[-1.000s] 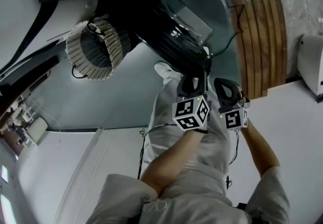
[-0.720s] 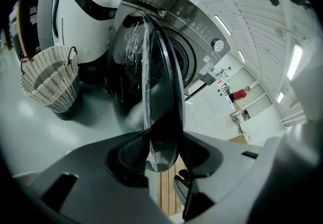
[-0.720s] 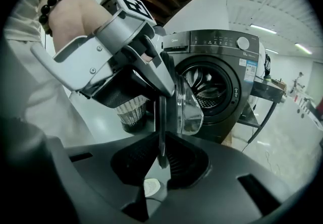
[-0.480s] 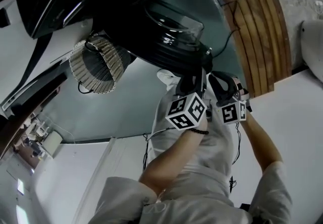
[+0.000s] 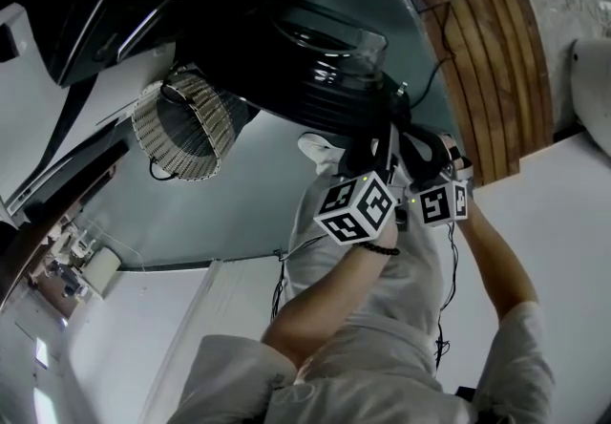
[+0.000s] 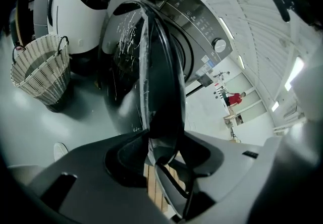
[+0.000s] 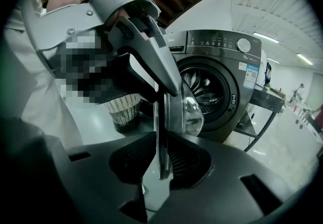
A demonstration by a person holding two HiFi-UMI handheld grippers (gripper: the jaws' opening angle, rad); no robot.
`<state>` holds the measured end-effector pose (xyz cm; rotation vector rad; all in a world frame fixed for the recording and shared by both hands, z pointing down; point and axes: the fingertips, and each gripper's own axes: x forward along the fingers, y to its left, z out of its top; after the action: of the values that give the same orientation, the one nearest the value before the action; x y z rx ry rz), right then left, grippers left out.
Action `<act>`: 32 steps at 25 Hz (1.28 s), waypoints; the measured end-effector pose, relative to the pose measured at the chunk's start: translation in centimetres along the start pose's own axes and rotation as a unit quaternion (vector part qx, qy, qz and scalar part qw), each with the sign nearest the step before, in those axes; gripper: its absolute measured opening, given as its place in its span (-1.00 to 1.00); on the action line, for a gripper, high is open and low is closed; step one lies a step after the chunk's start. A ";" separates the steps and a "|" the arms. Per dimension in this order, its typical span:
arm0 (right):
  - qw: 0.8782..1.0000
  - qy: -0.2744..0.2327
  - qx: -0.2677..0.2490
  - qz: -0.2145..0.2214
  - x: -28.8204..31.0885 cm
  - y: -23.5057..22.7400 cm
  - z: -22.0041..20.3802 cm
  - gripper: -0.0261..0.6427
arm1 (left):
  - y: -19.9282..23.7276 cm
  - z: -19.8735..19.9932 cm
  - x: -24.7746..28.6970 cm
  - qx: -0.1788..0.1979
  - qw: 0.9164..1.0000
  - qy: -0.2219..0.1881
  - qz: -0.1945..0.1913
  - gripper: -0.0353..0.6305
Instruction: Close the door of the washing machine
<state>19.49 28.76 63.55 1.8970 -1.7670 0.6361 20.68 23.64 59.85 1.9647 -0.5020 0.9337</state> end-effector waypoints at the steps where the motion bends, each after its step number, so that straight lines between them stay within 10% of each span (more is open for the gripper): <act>1: 1.000 -0.001 -0.002 -0.002 0.2 -0.3 0.1 -0.69 | -0.2 0.1 0.2 -0.001 1.000 0.001 -0.003 -0.31; 15: 1.000 -0.003 -0.012 -0.008 1.1 -5.5 0.9 -0.69 | -3.5 1.5 2.1 0.043 0.992 0.072 -0.097 -0.29; 23: 1.000 0.005 -0.026 0.001 1.4 -7.2 1.1 -0.69 | -3.5 -0.4 1.2 0.133 0.962 0.159 -0.177 -0.75; 32: 0.999 0.006 -0.034 -0.032 2.3 -11.6 1.7 -0.64 | -6.8 3.0 1.6 0.336 0.911 0.032 -0.237 -0.88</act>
<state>31.27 26.63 63.35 1.8927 -1.6906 0.5570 27.38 24.80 56.41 2.4867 0.3952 0.9115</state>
